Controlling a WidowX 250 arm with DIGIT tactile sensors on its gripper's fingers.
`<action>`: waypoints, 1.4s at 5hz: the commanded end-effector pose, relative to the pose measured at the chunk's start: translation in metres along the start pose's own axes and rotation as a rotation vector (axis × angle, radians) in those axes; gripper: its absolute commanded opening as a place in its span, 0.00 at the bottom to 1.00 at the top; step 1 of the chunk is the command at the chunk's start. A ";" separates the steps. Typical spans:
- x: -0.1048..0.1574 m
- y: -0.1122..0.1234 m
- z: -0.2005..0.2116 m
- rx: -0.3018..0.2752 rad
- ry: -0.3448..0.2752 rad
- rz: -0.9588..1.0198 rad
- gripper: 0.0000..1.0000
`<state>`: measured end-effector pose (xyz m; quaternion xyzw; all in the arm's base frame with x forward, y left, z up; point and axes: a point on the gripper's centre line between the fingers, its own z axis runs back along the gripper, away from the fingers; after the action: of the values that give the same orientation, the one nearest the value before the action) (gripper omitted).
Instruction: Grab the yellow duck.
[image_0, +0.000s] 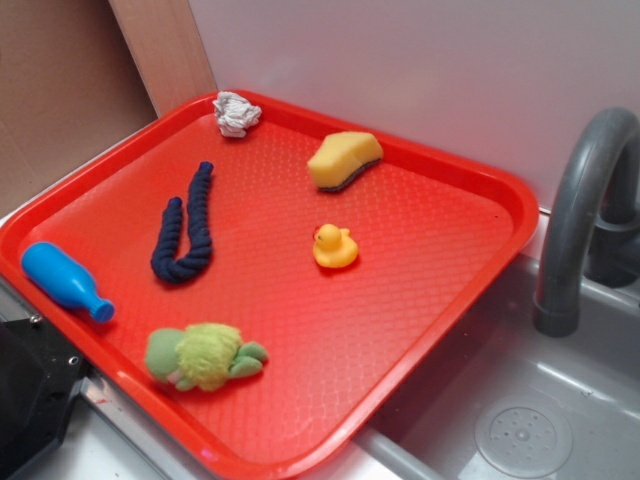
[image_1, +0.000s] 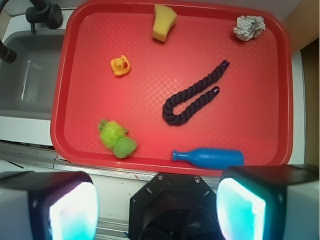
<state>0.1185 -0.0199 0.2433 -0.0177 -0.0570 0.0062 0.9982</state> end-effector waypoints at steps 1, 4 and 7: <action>0.000 0.000 0.000 0.000 0.000 0.000 1.00; 0.051 -0.059 -0.034 -0.104 -0.014 0.312 1.00; 0.117 -0.057 -0.142 0.052 -0.088 0.354 1.00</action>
<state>0.2460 -0.0792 0.1061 0.0100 -0.0803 0.1844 0.9795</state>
